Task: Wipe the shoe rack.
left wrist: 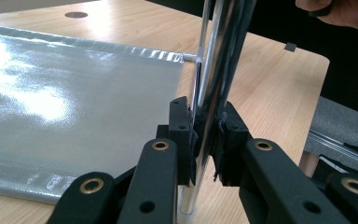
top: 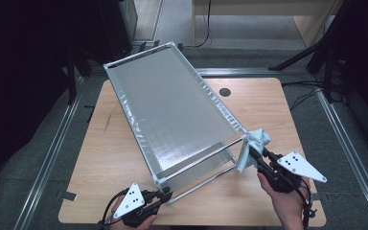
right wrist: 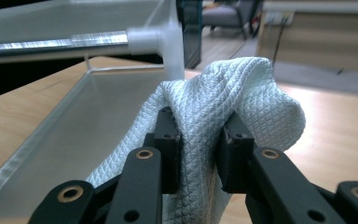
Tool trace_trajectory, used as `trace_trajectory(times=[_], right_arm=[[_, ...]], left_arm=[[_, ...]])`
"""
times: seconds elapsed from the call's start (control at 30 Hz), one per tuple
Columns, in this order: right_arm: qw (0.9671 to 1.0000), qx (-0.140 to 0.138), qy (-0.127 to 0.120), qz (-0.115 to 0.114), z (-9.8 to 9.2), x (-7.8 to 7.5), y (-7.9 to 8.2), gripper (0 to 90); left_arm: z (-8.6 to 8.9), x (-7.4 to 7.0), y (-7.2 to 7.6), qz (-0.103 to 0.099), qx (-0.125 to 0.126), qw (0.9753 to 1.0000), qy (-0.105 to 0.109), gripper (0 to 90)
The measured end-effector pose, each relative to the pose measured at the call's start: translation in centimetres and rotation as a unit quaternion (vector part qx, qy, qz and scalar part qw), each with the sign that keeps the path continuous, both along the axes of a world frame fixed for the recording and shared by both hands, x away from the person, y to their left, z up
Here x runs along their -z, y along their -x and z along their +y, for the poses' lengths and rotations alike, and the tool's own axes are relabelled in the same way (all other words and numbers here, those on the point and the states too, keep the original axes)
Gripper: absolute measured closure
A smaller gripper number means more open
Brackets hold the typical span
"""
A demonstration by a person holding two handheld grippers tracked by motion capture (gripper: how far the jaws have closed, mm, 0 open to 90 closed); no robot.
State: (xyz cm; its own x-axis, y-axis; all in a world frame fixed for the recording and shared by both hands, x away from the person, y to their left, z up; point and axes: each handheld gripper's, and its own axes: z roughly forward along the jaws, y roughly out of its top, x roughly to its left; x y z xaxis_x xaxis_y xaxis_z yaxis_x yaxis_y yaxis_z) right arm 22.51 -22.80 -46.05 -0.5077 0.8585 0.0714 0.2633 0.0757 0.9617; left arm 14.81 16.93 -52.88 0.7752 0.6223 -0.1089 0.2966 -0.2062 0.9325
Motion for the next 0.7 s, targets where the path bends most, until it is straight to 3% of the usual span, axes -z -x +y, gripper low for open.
trace_trajectory(times=[0.07, 0.17, 0.3, 0.43, 0.5, 0.6, 0.67, 0.7], right_arm=[[0.9985, -0.021, -0.023, 0.045, -0.3, 1.3, -0.7, 72.0], [0.9953, -0.037, -0.008, 0.089, -0.4, 3.6, -1.4, 71.8], [0.9882, -0.027, 0.060, 0.138, 0.5, 6.2, -1.8, 72.2], [0.9871, -0.007, 0.089, 0.133, 2.5, 6.2, -0.7, 72.9], [0.9891, 0.001, 0.092, 0.115, 3.5, 5.5, 0.2, 73.2], [0.9925, -0.026, 0.081, 0.088, 5.2, 4.6, 1.3, 73.4], [0.9915, -0.060, 0.082, 0.082, 6.5, 4.6, 1.3, 73.1], [0.9903, -0.063, 0.097, 0.076, 7.2, 4.8, 1.0, 73.1]], left_arm=[[0.0, 0.0, 0.0, 0.000, 0.000, 1.0000, 0.001, 79.7], [0.0, 0.0, 0.0, -0.001, -0.001, 1.0000, 0.001, 79.8], [0.0, 0.0, 0.0, -0.002, -0.001, 1.0000, 0.000, 79.8], [0.0, 0.0, 0.0, -0.002, -0.001, 1.0000, -0.002, 79.9], [0.0, 0.1, 0.0, -0.002, -0.001, 1.0000, -0.001, 79.9], [0.0, 0.1, 0.0, -0.002, 0.001, 1.0000, 0.000, 79.8], [0.0, 0.1, 0.0, -0.002, 0.001, 1.0000, 0.002, 79.8], [0.0, 0.1, 0.0, -0.003, 0.001, 1.0000, 0.001, 79.8]])
